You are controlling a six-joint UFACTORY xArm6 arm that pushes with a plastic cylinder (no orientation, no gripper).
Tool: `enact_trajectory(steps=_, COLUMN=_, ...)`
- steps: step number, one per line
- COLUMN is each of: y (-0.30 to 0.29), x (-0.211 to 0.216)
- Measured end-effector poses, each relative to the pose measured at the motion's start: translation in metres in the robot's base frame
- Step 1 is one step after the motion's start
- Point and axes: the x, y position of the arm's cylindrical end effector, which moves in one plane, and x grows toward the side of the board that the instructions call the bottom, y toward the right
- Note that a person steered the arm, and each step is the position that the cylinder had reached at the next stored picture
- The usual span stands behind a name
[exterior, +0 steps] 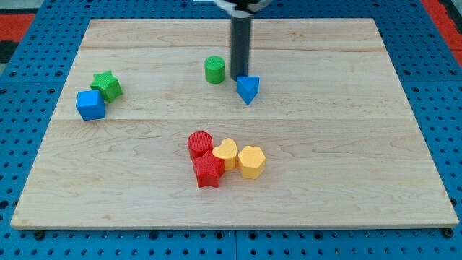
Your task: Slide the green circle to the green star
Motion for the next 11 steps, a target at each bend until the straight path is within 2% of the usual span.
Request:
enact_trajectory(steps=1, y=-0.009, x=-0.051)
enact_trajectory(steps=2, y=-0.046, x=-0.065)
enact_trajectory(steps=3, y=-0.029, x=-0.045)
enact_trajectory(steps=5, y=0.05, x=-0.048)
enact_trajectory(steps=6, y=0.003, x=-0.047)
enact_trajectory(steps=8, y=-0.021, x=0.002)
enact_trajectory(steps=10, y=-0.132, x=-0.014)
enact_trajectory(steps=11, y=-0.142, x=-0.051)
